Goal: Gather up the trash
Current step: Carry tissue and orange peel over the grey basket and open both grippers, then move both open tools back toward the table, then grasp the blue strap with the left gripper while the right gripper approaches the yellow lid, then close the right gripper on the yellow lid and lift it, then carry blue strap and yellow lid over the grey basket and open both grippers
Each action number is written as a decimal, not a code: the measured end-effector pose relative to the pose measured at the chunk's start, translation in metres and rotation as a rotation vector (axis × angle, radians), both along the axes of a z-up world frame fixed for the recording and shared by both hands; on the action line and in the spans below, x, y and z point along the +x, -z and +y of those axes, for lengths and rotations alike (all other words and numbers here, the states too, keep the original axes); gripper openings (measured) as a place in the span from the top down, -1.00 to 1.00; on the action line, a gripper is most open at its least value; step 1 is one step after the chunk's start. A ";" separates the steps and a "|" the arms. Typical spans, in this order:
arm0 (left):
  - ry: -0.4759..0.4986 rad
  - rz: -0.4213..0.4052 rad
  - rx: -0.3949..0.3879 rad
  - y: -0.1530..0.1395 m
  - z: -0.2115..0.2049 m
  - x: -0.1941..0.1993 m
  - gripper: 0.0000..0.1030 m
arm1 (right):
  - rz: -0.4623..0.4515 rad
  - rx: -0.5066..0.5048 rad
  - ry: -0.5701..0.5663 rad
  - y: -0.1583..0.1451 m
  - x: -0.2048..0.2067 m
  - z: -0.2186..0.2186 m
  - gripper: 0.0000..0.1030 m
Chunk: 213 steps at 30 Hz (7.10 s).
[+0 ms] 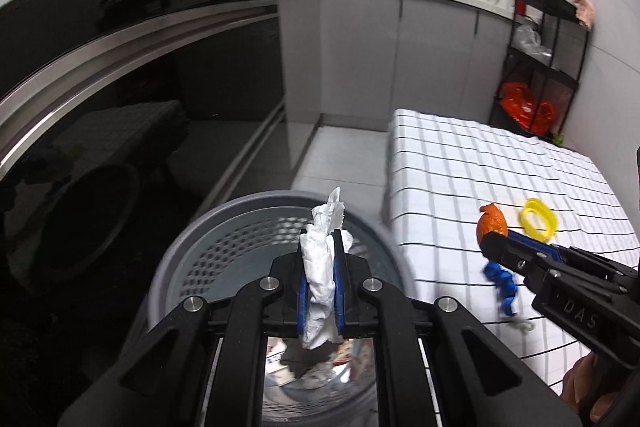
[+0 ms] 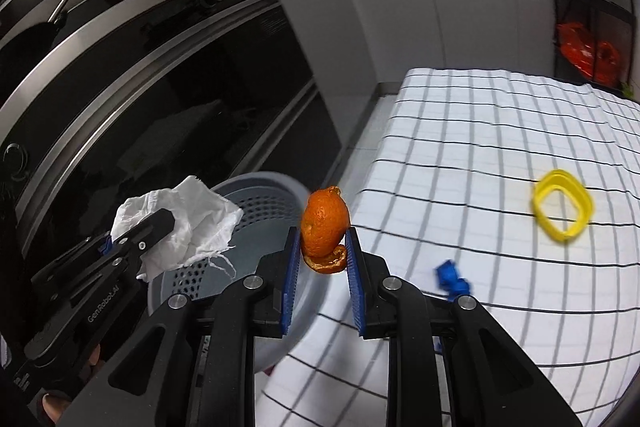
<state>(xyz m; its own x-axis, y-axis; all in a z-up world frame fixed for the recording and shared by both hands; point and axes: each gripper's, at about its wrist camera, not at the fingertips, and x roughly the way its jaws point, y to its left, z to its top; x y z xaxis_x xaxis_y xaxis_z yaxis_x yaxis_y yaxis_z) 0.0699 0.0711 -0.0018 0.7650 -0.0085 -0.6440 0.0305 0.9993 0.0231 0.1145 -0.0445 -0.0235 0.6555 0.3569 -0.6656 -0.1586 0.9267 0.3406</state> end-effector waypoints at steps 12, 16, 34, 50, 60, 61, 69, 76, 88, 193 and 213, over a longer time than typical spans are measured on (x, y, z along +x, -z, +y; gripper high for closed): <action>-0.098 0.071 0.009 0.018 0.048 0.003 0.80 | 0.065 -0.007 -0.107 0.021 0.017 0.055 0.57; -0.111 0.088 0.007 0.023 0.054 0.004 0.80 | 0.075 -0.009 -0.121 0.026 0.020 0.061 0.56; -0.141 0.106 -0.022 0.026 0.061 0.006 0.19 | 0.047 0.008 -0.127 0.020 0.019 0.065 0.15; -0.148 0.097 -0.020 0.025 0.061 0.005 0.02 | 0.049 0.013 -0.114 0.021 0.019 0.061 0.15; -0.134 0.072 -0.006 0.020 0.055 0.001 -0.26 | 0.036 0.007 -0.073 0.018 0.015 0.048 0.06; -0.131 0.067 -0.003 0.019 0.052 0.000 -0.32 | 0.034 0.011 -0.064 0.017 0.014 0.043 0.05; -0.062 0.041 0.008 0.016 0.023 -0.005 -0.52 | 0.019 -0.004 0.013 0.012 0.005 0.009 -0.08; 0.025 0.034 -0.009 0.017 -0.016 -0.010 -0.66 | -0.010 -0.025 0.123 0.002 -0.009 -0.044 -0.20; 0.188 0.068 0.000 0.038 -0.106 -0.015 -0.77 | -0.018 -0.032 0.314 -0.005 -0.035 -0.141 -0.30; -0.066 0.012 0.007 0.005 0.009 -0.001 0.81 | -0.076 -0.072 0.055 -0.020 0.000 -0.012 -0.43; -0.147 0.098 0.012 0.019 0.070 -0.002 0.75 | -0.004 -0.091 -0.132 0.003 0.020 0.070 -0.43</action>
